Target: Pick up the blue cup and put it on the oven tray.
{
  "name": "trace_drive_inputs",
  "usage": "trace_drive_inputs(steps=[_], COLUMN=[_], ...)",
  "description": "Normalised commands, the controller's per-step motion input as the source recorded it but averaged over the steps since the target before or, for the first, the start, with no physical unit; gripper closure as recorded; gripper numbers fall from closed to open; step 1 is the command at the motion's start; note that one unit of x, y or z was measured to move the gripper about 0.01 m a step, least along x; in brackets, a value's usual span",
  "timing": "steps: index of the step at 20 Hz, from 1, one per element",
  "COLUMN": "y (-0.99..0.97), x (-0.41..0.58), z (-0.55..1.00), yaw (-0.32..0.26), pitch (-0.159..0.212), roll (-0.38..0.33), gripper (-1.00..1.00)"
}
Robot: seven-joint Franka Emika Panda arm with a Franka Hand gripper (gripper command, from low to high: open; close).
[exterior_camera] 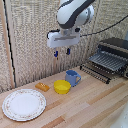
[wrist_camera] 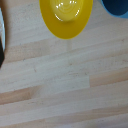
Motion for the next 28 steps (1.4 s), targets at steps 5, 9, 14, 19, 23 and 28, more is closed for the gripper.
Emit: trace_drive_inputs(steps=[5, 9, 14, 19, 23, 28], y=[-0.66, -0.67, -0.59, -0.43, -0.28, -0.25], x=[0.050, 0.035, 0.020, 0.000, 0.035, 0.101], z=[-0.16, -0.17, -0.22, -0.28, -0.34, -0.33], yaw=[-0.056, -0.049, -0.005, 0.013, 0.004, 0.047], pitch=[0.001, 0.001, 0.006, 0.022, 0.017, 0.022], roll=[0.042, 0.045, 0.030, 0.003, 0.000, -0.003], gripper=[-1.00, -1.00, -1.00, -1.00, -1.00, -1.00])
